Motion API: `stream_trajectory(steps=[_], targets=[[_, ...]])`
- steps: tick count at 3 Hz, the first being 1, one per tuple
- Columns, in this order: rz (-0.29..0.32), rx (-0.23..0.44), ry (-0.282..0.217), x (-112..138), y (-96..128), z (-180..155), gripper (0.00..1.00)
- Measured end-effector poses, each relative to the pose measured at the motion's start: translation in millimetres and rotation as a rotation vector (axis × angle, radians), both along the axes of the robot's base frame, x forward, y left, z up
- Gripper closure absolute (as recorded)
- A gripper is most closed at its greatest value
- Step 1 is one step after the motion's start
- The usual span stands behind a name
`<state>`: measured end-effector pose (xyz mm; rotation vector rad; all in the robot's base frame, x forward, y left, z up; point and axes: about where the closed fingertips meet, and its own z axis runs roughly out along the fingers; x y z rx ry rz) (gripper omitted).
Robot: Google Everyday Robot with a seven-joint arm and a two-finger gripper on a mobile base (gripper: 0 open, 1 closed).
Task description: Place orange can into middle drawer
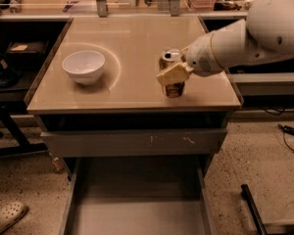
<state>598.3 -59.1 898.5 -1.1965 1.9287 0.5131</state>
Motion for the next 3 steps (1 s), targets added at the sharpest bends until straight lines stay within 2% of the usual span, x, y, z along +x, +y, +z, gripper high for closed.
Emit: stream_trajectory(steps=[1, 2, 3], targets=[[-0.057, -0.008, 0.042, -42.3, -11.4, -14.4, 1.00], [-0.068, -0.006, 0.095, -88.8, -14.5, -17.7, 1.00], [-0.035, 0.018, 0.156, -121.5, -6.7, -28.7, 1.00]])
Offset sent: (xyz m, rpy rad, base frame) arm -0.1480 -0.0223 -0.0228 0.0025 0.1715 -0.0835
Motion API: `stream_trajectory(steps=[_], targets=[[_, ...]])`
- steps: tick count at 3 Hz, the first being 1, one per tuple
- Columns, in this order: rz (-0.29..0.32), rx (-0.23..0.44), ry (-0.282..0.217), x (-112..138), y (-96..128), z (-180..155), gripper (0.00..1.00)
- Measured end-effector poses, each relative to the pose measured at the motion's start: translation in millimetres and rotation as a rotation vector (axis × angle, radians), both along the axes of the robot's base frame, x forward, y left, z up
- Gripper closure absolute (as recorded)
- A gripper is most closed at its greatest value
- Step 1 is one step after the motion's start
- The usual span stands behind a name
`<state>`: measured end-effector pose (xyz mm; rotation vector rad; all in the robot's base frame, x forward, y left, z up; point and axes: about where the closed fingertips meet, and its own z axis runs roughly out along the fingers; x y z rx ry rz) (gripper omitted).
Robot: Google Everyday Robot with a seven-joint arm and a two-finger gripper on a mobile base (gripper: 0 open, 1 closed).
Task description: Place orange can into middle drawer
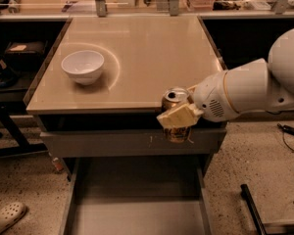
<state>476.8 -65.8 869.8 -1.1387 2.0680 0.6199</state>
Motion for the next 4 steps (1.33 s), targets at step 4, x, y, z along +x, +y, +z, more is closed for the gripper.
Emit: stream_trajectory(steps=[4], targets=[[-0.128, 0.109, 0.132, -63.8, 11.0, -55.3, 1.00]])
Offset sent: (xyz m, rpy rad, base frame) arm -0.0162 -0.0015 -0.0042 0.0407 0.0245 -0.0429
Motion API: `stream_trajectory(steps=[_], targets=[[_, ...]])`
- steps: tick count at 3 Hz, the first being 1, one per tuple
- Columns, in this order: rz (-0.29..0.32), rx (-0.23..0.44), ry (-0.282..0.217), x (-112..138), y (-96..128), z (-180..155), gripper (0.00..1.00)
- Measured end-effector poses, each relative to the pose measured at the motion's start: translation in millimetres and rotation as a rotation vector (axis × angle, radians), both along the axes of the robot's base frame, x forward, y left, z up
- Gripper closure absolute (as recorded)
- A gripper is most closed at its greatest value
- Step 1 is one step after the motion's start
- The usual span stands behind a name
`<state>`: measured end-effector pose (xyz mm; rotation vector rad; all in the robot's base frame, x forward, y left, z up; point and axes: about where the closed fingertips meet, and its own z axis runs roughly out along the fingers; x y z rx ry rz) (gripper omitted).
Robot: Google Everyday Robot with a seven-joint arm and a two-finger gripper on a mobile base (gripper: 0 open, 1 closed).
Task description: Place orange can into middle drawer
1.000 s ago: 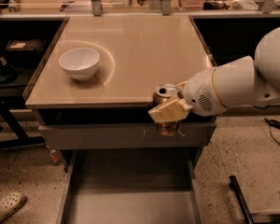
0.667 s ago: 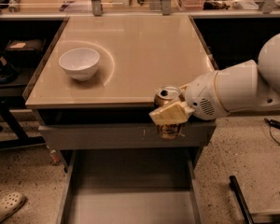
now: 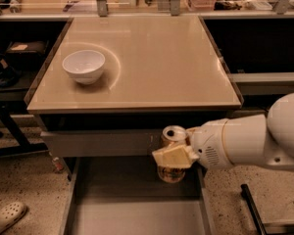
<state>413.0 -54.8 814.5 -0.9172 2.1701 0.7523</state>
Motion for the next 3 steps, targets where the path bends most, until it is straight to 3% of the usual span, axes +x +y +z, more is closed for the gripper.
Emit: stream_trajectory(steps=[1, 2, 3], targets=[[0.005, 0.019, 0.082, -17.4, 5.7, -43.8, 1.00], [0.005, 0.019, 0.082, -17.4, 5.8, -43.8, 1.00], [-0.019, 0.019, 0.090, -16.4, 13.9, -69.6, 1.00]])
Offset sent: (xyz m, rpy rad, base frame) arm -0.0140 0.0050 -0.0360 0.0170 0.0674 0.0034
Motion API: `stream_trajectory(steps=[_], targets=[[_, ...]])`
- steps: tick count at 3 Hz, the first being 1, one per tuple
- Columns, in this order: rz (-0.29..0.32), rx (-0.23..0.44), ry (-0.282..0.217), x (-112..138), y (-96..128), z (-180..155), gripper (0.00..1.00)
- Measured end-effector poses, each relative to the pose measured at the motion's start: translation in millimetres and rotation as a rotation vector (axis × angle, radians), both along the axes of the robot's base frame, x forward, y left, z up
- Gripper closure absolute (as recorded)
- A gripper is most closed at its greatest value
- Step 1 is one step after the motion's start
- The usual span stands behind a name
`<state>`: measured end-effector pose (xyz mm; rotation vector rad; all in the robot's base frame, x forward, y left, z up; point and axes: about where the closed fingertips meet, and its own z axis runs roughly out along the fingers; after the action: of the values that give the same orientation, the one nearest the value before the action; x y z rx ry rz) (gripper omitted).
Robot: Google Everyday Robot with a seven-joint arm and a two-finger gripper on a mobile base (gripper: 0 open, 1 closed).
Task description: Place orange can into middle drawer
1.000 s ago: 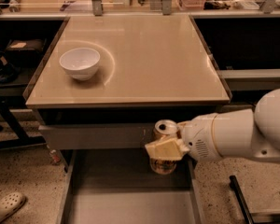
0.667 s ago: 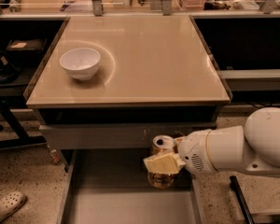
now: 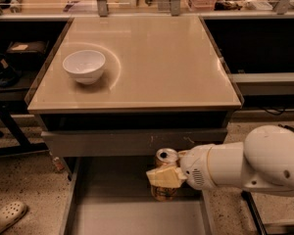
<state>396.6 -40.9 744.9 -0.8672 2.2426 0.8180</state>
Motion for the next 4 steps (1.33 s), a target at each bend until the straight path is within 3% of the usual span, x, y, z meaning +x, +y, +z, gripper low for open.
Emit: stream_trajectory(steps=[2, 3, 4], targets=[[-0.093, 0.052, -0.033, 23.2, 9.4, -93.5, 1.00], [-0.133, 0.107, 0.000, 32.0, 10.1, -145.8, 1.00], [-0.134, 0.097, 0.001, 30.7, 12.8, -150.4, 1.00]])
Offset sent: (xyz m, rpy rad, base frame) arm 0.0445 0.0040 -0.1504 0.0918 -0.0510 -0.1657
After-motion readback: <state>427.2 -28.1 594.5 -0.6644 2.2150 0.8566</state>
